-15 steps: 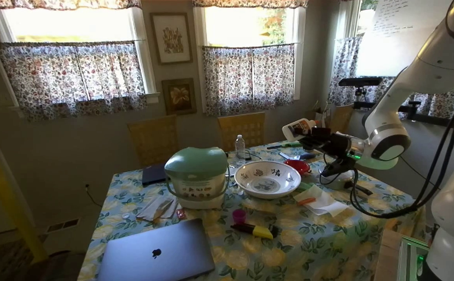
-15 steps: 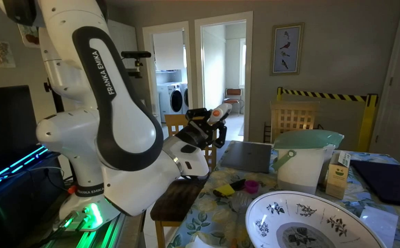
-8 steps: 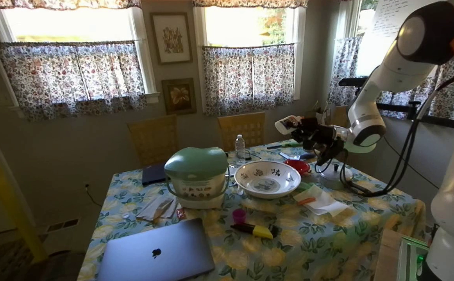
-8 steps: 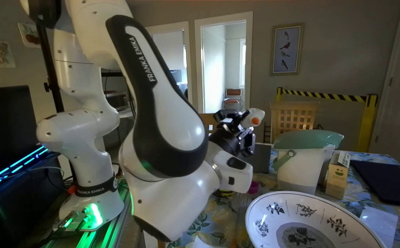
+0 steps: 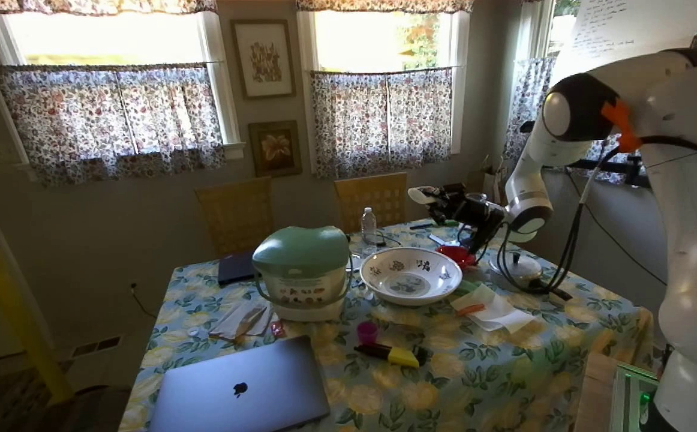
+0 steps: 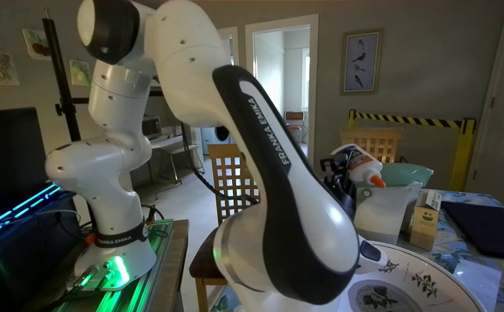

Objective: Pour the contents in the bottle into the bowl

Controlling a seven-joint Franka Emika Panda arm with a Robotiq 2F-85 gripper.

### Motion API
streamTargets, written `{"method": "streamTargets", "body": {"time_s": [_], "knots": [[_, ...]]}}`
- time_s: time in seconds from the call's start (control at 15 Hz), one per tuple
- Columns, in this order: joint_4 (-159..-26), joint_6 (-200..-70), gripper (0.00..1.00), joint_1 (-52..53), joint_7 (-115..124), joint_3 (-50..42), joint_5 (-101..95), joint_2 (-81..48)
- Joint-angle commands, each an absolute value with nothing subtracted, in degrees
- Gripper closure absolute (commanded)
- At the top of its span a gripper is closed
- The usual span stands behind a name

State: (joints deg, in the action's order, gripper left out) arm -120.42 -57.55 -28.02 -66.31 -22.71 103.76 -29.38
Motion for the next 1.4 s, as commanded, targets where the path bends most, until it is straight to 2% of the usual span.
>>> {"method": "streamTargets", "body": {"time_s": [0.0, 0.27, 0.33, 0.93, 1.33], "knots": [[-119.55, -57.45, 0.74, -27.88, -65.86, -22.67, 104.2, -30.54], [-119.66, -57.47, 0.74, -27.83, -66.12, -22.82, 104.17, -30.6], [-119.66, -57.47, 0.94, -27.83, -66.12, -22.83, 104.17, -30.59], [-117.58, -51.06, 0.94, -30.72, -45.86, -15.05, 129.59, -35.02], [-118.02, -52.18, 0.94, -28.38, -32.22, -12.95, 135.66, -37.58]]}}
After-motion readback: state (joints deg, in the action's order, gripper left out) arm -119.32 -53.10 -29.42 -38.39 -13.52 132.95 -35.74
